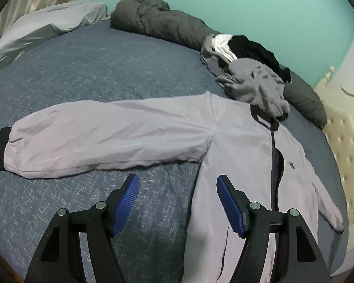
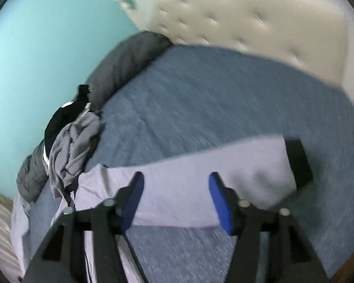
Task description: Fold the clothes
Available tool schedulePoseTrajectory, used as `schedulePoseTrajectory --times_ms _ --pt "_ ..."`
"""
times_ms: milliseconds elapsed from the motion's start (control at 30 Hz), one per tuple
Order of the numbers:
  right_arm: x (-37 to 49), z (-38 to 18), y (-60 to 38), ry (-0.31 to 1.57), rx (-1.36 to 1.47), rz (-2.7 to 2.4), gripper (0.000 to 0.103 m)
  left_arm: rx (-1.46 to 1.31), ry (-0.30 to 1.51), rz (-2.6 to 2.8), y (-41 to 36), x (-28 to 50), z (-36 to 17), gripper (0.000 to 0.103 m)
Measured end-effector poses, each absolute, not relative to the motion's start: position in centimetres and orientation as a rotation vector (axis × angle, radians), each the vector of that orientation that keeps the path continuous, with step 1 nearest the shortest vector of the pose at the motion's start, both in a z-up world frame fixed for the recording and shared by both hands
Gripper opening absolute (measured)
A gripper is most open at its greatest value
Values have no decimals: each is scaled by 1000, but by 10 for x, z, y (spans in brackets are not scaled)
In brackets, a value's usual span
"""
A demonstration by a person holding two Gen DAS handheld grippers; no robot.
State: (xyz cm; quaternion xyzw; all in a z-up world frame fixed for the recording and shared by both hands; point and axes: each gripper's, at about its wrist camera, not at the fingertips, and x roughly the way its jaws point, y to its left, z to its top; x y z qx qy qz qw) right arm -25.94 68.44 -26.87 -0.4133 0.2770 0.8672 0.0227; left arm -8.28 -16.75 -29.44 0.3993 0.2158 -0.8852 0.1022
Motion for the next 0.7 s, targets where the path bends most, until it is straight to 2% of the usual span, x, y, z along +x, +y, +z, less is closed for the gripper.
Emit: schedulePoseTrajectory --times_ms 233,433,633,700 --pt "-232 -347 740 944 -1342 2474 59 1167 632 -2618 -159 -88 -294 72" --pt "-222 -383 766 998 -1329 2440 61 1153 617 -2627 -151 -91 -293 72" --pt "-233 -393 768 1066 -1246 2509 61 1159 580 -2628 -148 -90 -293 72" --pt "-238 -392 763 1031 -1239 2547 40 1160 572 -2629 -147 -89 -293 72"
